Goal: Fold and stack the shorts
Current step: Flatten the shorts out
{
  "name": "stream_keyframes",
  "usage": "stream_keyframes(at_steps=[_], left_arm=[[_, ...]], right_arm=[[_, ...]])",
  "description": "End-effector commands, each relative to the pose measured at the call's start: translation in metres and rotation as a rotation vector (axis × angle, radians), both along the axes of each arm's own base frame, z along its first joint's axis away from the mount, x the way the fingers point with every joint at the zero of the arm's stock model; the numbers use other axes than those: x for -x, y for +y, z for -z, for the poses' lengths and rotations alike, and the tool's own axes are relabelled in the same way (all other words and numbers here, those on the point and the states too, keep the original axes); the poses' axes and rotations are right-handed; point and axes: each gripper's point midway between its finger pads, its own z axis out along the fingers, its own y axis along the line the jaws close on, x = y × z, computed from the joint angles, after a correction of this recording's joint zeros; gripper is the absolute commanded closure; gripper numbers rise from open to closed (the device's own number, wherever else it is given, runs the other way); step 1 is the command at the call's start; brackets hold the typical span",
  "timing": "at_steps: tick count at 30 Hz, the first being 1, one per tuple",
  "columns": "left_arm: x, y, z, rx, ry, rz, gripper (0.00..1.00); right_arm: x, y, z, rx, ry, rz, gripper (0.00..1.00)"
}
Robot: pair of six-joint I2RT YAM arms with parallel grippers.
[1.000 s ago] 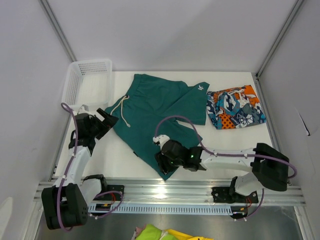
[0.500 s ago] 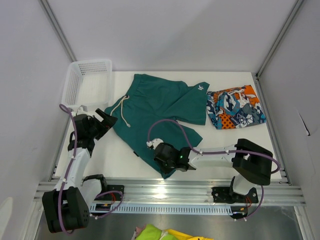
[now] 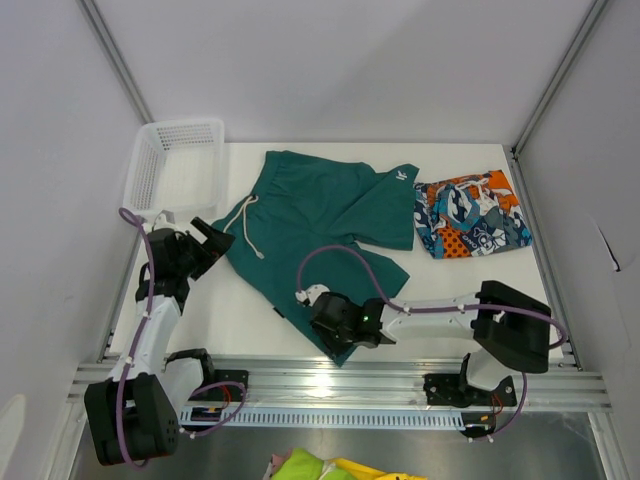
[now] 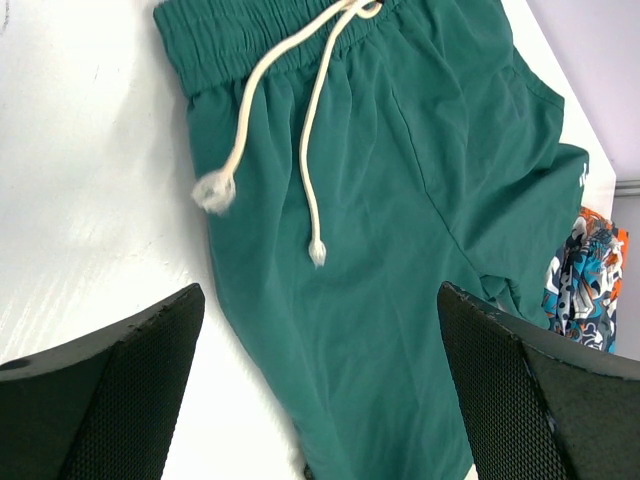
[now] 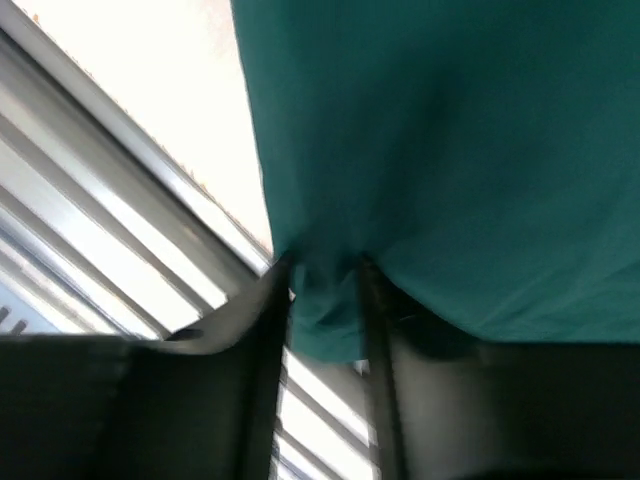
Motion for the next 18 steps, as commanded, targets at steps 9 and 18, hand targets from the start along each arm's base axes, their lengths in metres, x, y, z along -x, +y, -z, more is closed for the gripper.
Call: stream_keyframes(at_steps=[9, 18], left_arm=[[0.0, 0.003, 0.009, -0.015, 0.006, 0.007, 0.01], [0.0, 0.005, 0.009, -0.021, 0.007, -0.002, 0.01]], right_arm=[[0.012, -0.023, -0.049, -0.17, -0.081, -0.003, 0.43], [0.024, -0.029, -0.037, -0.083, -0.134, -0.054, 0.38]])
